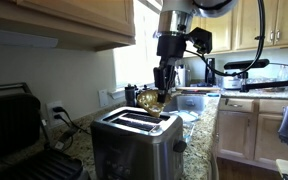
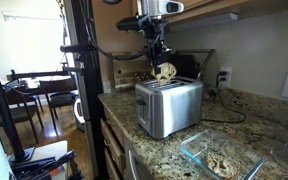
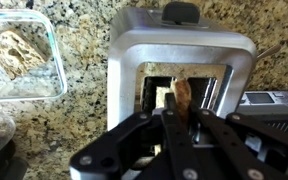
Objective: Put a slice of bread in the right compartment of the toaster
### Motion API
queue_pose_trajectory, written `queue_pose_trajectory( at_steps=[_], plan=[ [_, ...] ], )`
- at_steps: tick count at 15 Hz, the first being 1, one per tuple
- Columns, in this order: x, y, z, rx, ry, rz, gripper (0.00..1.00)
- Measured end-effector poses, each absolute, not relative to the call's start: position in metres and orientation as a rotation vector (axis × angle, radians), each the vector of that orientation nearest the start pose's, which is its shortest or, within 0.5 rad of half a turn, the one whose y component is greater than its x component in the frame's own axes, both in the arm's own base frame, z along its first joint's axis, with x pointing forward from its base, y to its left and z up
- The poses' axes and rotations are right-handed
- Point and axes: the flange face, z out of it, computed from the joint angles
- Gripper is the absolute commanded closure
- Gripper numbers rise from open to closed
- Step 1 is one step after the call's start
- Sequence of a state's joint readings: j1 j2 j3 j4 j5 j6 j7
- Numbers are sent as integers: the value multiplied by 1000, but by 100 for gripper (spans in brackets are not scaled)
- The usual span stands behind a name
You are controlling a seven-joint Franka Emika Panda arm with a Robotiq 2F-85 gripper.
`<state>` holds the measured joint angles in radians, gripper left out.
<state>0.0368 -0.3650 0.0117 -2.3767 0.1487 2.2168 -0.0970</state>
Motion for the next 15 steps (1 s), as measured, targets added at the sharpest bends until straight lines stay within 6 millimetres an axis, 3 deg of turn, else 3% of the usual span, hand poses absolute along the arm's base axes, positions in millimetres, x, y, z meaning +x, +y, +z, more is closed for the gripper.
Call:
queue_pose_trajectory(
  at_steps=[2,3,4,13,15],
  plan=[
    [458,26,480,-3006,-97,-310,91],
    [460,25,479,-3006,-95,-309,83],
    [461,25,479,-3006,-94,-308,63],
    [465,24,479,-3005,-90,-312,6],
    [465,25,481,-3004,-93,-319,0]
  ],
)
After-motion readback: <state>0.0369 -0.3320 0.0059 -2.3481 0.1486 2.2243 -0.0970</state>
